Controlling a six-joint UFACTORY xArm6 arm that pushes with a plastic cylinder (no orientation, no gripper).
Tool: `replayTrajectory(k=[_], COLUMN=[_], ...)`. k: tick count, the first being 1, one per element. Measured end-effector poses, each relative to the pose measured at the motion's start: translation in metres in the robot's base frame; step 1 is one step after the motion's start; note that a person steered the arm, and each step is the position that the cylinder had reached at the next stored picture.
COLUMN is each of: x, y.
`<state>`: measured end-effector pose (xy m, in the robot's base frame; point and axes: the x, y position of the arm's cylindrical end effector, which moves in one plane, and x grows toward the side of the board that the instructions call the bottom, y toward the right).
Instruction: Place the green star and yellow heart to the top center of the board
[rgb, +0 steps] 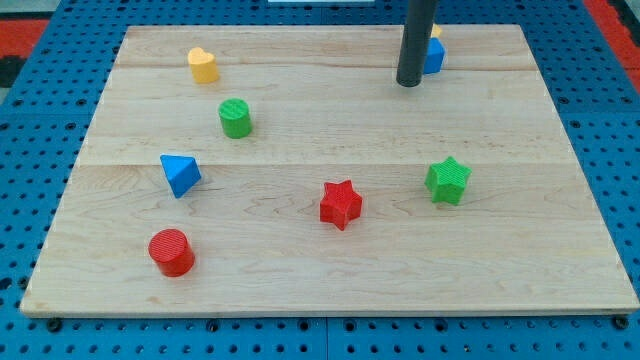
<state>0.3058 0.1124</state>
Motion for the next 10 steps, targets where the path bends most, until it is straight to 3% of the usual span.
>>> replayTrajectory(k=[3, 6, 7, 8, 9, 10], x=[0.029, 0.083, 0.151, 0.188, 0.171, 0.116], y=[0.008, 0.092, 0.11, 0.064, -0.015, -0.051])
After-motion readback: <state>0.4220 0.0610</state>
